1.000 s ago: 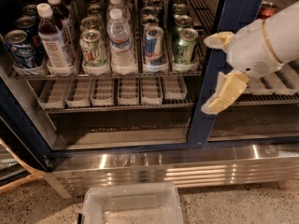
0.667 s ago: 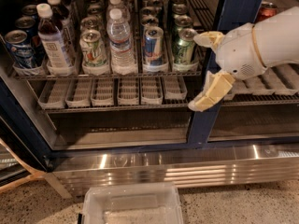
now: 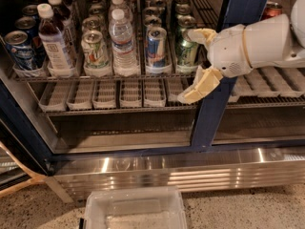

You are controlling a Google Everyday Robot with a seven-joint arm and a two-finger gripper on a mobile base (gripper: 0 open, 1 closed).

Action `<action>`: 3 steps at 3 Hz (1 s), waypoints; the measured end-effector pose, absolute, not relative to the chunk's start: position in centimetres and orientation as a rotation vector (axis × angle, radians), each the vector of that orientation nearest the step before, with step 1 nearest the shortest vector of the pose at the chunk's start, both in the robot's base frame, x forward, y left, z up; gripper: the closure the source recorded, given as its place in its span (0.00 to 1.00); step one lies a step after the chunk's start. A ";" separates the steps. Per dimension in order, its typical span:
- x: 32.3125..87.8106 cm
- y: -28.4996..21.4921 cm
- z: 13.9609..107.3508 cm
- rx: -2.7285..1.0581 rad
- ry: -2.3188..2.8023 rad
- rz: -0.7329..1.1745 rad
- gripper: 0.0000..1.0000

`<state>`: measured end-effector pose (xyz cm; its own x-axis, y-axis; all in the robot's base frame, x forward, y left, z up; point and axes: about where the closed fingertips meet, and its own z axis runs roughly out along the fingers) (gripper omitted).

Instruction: Pick redbull can from top shelf of fridge

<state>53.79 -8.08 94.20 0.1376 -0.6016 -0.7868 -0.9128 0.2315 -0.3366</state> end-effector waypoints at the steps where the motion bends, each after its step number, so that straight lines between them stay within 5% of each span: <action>1: 54.7 -6.9 93.4 -1.473 1.558 0.450 0.00; 3: 55.9 -4.1 91.2 -1.510 1.562 0.494 0.00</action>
Offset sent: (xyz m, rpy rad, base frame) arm 0.0290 0.0340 -0.0375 0.0076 0.0789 0.0485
